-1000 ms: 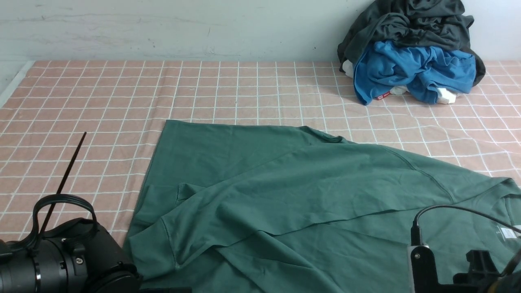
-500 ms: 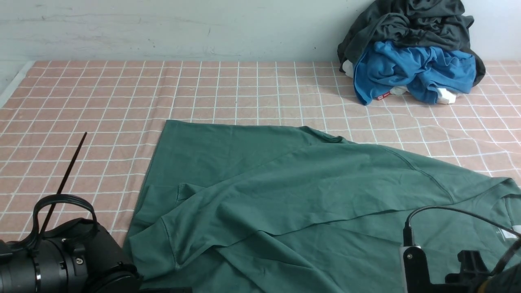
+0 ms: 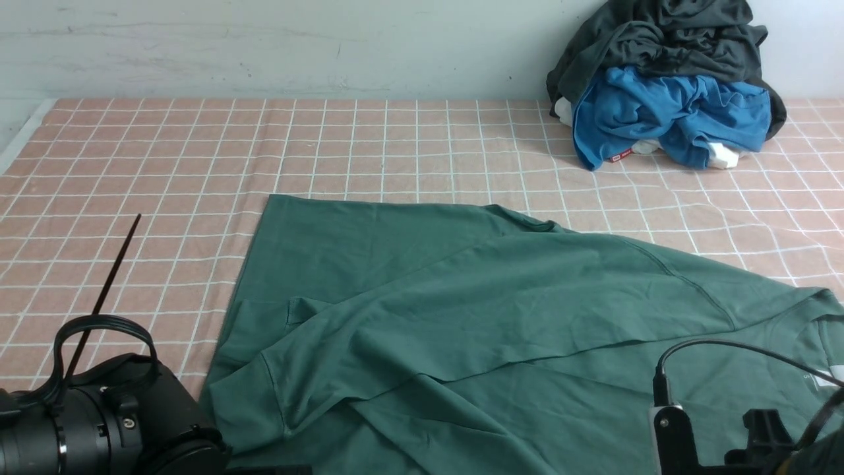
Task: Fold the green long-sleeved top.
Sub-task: Use both arms simultaneously to clamp the lower edge of the clothing fabric, then use both arms to drag the lower edge of the fabric forward and fold it over the upper edge
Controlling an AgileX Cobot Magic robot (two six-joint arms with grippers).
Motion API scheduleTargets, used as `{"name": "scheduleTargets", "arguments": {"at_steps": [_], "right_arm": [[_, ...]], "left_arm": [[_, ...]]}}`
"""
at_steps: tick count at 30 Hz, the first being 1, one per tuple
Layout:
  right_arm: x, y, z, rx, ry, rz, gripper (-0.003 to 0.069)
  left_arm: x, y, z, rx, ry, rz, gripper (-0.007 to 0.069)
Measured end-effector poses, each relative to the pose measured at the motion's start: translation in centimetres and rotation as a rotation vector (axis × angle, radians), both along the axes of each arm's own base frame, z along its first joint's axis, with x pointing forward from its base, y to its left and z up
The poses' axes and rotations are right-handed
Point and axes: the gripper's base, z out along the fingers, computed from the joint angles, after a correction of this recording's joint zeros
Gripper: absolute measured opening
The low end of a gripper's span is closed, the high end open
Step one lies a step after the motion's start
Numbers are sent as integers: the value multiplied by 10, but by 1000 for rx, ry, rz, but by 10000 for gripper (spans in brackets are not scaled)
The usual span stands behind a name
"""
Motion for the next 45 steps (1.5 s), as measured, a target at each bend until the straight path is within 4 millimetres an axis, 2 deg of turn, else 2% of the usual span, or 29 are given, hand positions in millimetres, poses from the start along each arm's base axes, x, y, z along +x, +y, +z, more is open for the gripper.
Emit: {"name": "scheduleTargets", "arguments": {"at_steps": [4,7,8,10,11,18,23,24,28,32,33,35,38,40,43,45], "right_arm": [[0,0,0,1,-2,-6,332],[1,0,-1,-2,-2,-9,181],[1,0,-1,-2,-3,-9,171],[0,-1,2,-2,-10,-12,64],[0,-1,4,1,-17,-18,34],[5,0,25,23,-65,-64,10],[23,5,53,42,-109,-125,10],[23,5,53,41,-107,-127,10],[54,1,85,117,-176,-220,10],[88,-6,108,191,-214,-300,10],[91,-6,108,191,-211,-300,10],[117,-9,120,240,-226,-340,10],[144,-9,131,285,-239,-366,10],[157,-9,132,291,-231,-374,10],[188,-8,136,294,-225,-380,10],[208,-7,131,282,-205,-392,10]], "left_arm": [[0,0,0,0,0,0,6],[0,0,0,-1,-2,1,6],[0,0,0,-1,-2,2,6],[1,-1,1,-3,-5,11,6],[2,-2,2,-5,-7,16,6],[16,-5,15,4,-64,51,6],[47,7,40,9,-143,199,7],[47,7,40,9,-144,199,7],[89,22,76,-54,-263,313,11],[124,29,103,-91,-350,329,17],[126,29,105,-93,-354,330,17],[151,28,117,-109,-398,335,17],[178,24,125,-117,-429,331,17],[190,22,126,-116,-436,324,17],[217,21,126,-105,-442,308,17],[236,23,123,-103,-454,312,17]]}}
